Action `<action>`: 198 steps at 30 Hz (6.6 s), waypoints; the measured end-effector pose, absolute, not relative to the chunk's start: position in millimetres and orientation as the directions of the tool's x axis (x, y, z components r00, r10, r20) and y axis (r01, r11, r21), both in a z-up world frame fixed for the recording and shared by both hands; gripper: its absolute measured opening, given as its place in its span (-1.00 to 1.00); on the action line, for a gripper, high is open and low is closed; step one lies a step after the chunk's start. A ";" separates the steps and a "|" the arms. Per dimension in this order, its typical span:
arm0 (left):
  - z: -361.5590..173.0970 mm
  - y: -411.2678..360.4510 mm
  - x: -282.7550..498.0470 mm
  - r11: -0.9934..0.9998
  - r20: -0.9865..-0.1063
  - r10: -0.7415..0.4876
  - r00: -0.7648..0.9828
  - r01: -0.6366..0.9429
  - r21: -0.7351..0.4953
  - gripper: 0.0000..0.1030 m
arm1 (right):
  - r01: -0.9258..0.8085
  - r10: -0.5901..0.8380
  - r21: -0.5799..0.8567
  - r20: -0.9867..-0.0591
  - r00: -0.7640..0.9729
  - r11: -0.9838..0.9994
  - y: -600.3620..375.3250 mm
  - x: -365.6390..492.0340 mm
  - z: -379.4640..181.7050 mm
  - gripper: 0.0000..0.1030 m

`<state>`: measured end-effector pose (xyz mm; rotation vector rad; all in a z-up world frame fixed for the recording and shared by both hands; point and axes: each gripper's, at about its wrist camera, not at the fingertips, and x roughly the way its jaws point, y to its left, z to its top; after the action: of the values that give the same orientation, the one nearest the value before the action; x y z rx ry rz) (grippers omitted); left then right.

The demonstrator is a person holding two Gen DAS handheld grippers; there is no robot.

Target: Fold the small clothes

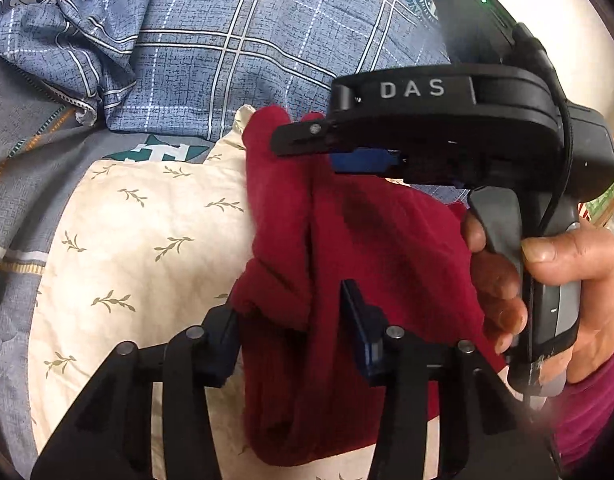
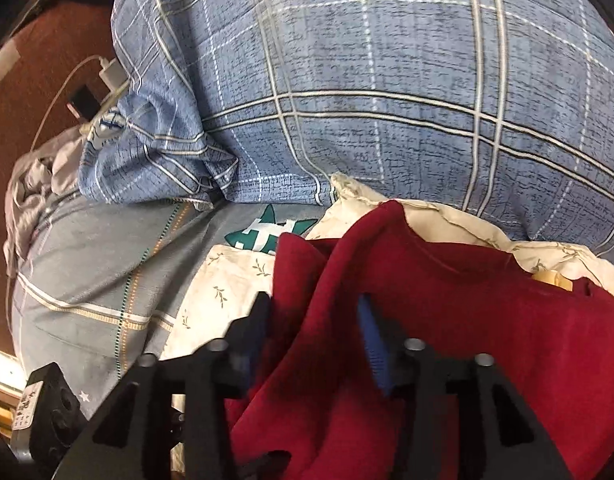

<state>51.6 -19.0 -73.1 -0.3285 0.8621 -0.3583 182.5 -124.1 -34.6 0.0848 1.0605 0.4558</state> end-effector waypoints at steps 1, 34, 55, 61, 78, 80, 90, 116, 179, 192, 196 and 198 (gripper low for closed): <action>-72.8 -19.5 50.8 0.892 -0.675 -0.432 0.598 0.172 -0.418 -0.14 | -0.329 0.392 0.269 -0.828 0.402 0.905 -119.4 182.8 -35.6 0.07; -79.2 -18.3 53.3 0.911 -0.704 -0.399 0.587 0.167 -0.377 0.29 | -0.343 0.305 0.161 -0.853 0.423 0.926 -119.6 198.6 -60.0 -0.35; -81.8 -19.9 54.1 0.920 -0.711 -0.382 0.590 0.172 -0.352 0.31 | -0.294 0.352 0.236 -0.819 0.453 0.926 -125.2 181.1 -53.2 -0.45; -81.0 -19.6 53.5 0.920 -0.710 -0.383 0.591 0.177 -0.349 0.31 | -0.306 0.356 0.231 -0.815 0.458 0.923 -126.5 175.0 -45.7 -0.48; -62.9 -20.7 42.6 0.889 -0.685 -0.454 0.570 0.230 -0.397 -0.56 | -0.315 0.374 0.238 -0.781 0.500 0.919 -140.0 156.6 -25.3 -0.62; -55.3 -22.9 38.1 0.883 -0.673 -0.462 0.577 0.231 -0.408 -0.58 | -0.321 0.382 0.241 -0.768 0.515 0.916 -146.6 151.3 -16.9 -0.62; -8.8 -87.1 19.0 0.877 -0.672 -0.479 0.565 0.326 -0.352 -0.60 | -0.308 0.366 0.219 -0.718 0.591 0.926 -204.5 114.9 30.0 -0.65; -29.7 -294.1 18.8 0.783 -0.758 -0.550 0.349 0.531 -0.324 -0.19 | 0.059 0.253 0.351 -0.773 0.582 0.935 -436.6 93.2 -45.4 -0.48; -36.4 -194.6 12.3 0.925 -0.775 -0.310 0.550 0.363 -0.112 0.23 | 0.077 0.226 0.390 -0.672 0.705 0.918 -414.1 -35.7 4.0 0.35; -39.2 -204.0 29.6 0.918 -0.771 -0.346 0.535 0.364 -0.160 0.42 | 0.109 0.198 0.354 -0.724 0.661 0.929 -419.4 1.6 -29.3 -0.66; -43.0 -204.8 34.6 0.908 -0.782 -0.376 0.498 0.365 -0.204 0.42 | 0.136 0.173 0.334 -0.746 0.643 0.933 -421.5 0.2 -37.6 -0.67; -40.7 -203.8 33.8 0.904 -0.773 -0.384 0.504 0.376 -0.204 0.46 | 0.124 0.164 0.324 -0.729 0.664 0.938 -420.7 -7.1 -26.7 -0.68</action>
<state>33.8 -203.8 -40.7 -0.0097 0.9356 -0.4588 -7.1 -420.7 -26.7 0.3649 0.8487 0.0232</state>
